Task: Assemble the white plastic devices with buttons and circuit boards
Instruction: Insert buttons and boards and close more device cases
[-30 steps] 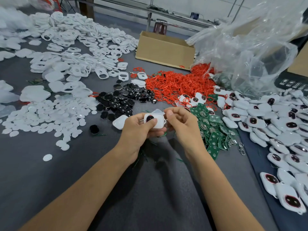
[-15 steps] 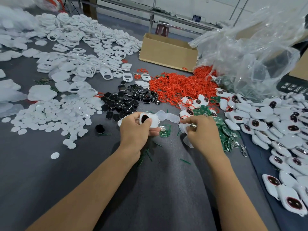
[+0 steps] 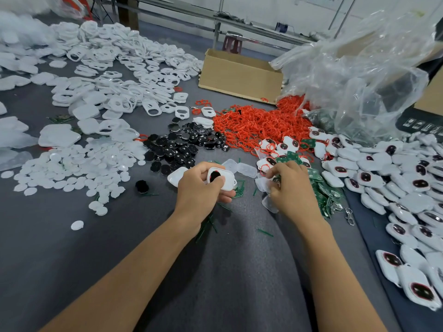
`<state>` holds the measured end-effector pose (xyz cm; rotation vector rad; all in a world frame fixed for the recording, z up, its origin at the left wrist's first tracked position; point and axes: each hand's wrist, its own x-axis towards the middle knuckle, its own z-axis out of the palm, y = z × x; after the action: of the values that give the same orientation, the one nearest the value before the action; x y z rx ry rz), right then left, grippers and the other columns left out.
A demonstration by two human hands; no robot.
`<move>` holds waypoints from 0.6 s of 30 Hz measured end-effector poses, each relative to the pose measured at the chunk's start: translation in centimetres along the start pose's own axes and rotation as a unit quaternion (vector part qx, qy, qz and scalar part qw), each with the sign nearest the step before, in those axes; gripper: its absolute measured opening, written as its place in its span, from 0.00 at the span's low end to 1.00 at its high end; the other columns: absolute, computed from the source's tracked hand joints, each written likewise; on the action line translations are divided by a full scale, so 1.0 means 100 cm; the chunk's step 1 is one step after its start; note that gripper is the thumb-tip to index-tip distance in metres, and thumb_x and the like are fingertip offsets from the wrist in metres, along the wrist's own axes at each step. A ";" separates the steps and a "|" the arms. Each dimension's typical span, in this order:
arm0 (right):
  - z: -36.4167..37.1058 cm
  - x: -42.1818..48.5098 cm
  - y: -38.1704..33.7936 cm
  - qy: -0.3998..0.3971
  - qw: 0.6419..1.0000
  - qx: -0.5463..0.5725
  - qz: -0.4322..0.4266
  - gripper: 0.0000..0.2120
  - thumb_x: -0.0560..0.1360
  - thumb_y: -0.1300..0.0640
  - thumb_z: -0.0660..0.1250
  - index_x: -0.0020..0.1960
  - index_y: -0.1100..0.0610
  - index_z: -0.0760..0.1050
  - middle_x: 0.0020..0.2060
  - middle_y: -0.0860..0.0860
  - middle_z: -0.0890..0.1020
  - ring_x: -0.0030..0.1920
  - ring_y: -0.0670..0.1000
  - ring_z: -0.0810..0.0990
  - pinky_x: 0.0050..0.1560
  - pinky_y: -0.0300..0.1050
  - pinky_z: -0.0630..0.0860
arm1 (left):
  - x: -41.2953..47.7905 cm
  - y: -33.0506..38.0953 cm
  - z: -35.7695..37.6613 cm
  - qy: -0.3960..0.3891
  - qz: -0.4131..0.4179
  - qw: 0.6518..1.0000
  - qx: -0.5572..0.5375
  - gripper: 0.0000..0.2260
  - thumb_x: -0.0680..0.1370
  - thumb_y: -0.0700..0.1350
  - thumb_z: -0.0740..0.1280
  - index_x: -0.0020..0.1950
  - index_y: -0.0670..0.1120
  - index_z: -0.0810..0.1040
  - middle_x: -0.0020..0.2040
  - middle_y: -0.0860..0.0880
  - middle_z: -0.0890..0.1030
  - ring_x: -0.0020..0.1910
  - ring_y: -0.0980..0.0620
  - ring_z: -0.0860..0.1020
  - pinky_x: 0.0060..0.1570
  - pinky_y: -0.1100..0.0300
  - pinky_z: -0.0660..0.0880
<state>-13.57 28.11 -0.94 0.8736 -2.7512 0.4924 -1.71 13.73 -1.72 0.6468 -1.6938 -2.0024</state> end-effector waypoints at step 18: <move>-0.017 -0.005 -0.035 0.074 0.888 0.452 0.030 0.08 0.75 0.69 0.65 0.50 0.58 0.78 0.34 0.54 0.81 0.32 0.48 0.77 0.34 0.38 0.74 | 0.005 0.000 0.004 -0.049 -0.056 0.994 -0.084 0.09 0.79 0.30 0.60 0.56 0.39 0.76 0.48 0.38 0.82 0.40 0.45 0.85 0.36 0.60 0.81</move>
<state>-10.92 26.34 1.35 0.8381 -2.3358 1.8445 -2.33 13.75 -1.68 0.6051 -1.5526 -2.2603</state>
